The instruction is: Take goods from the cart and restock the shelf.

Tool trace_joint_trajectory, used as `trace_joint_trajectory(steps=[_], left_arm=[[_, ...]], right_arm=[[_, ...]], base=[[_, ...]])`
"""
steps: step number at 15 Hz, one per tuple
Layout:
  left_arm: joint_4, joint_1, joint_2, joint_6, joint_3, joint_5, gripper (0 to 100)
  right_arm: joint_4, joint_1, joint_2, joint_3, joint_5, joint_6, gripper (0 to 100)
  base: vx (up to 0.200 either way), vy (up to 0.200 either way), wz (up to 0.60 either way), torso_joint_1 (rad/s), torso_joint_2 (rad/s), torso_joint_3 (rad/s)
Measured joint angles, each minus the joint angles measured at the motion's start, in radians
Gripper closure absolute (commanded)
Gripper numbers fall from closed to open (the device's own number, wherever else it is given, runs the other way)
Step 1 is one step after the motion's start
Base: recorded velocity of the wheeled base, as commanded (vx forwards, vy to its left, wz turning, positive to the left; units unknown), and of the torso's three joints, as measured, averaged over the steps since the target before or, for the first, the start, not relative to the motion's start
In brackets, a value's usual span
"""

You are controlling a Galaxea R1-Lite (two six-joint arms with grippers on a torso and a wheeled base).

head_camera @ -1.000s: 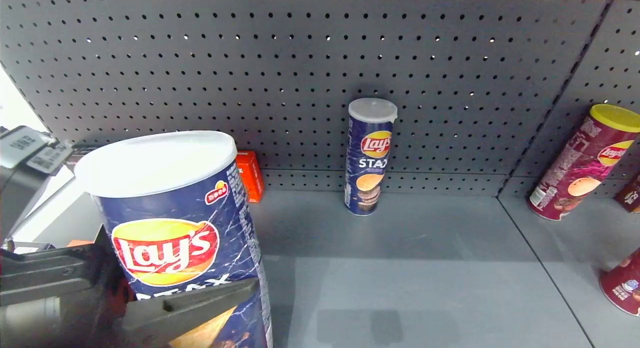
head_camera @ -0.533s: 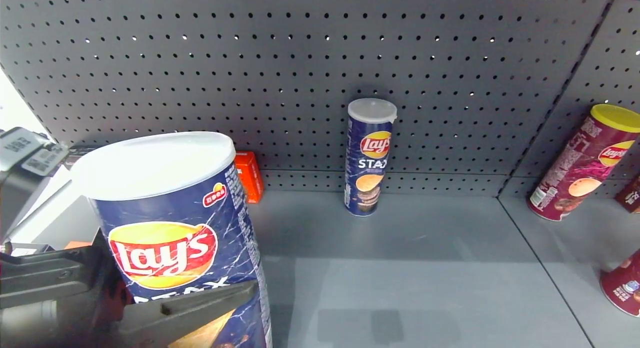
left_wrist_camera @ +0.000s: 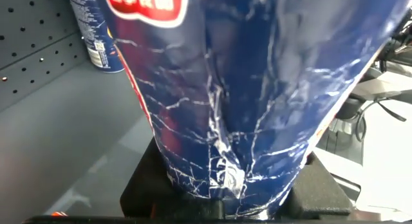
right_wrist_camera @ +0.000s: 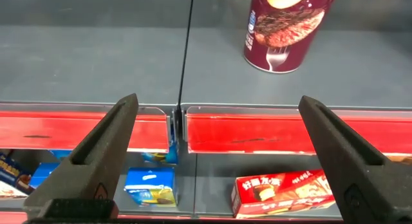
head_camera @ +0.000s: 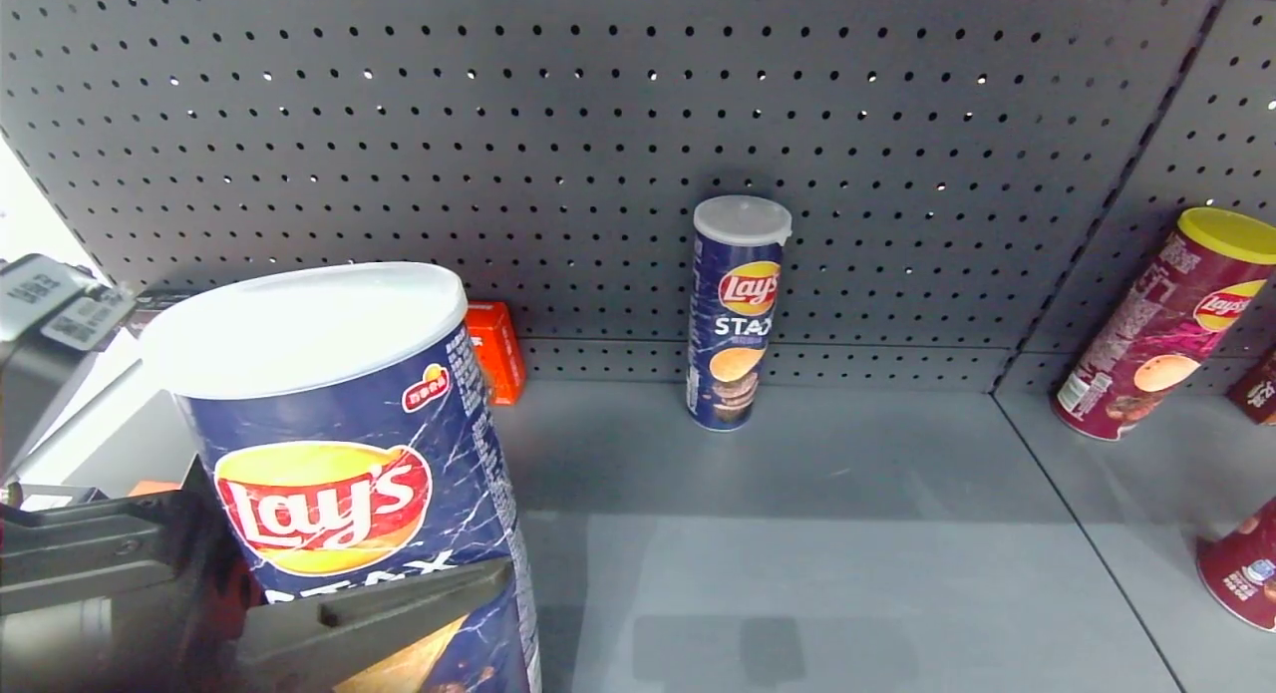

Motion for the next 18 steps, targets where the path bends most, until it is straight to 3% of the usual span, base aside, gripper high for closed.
trace_joint_trajectory(steps=[6,11,14,16,18], left_arm=[[0.0,0.017,-0.001,0.006,0.0,0.001,100],[0.003,0.024,-0.009,0.01,-0.042,0.065,100],[0.003,0.039,-0.011,0.008,-0.029,0.06,100],[0.002,0.04,-0.011,0.008,-0.025,0.049,100],[0.001,0.04,-0.01,0.006,-0.025,0.043,100]], right_arm=[[0.003,0.0,0.001,0.0,0.009,-0.01,0],[-0.005,0.003,0.009,-0.067,0.086,-0.026,0],[0.023,0.008,0.107,-0.2,0.252,-0.035,0],[0.042,0.013,0.159,-0.281,0.423,-0.051,0],[0.045,0.015,0.218,-0.351,0.47,-0.055,0]], base=[[0.0,0.0,0.0,0.0,0.0,0.0],[0.0,0.0,0.0,0.0,0.0,0.0],[0.0,0.0,0.0,0.0,0.0,0.0],[0.0,0.0,0.0,0.0,0.0,0.0],[0.0,0.0,0.0,0.0,0.0,0.0]])
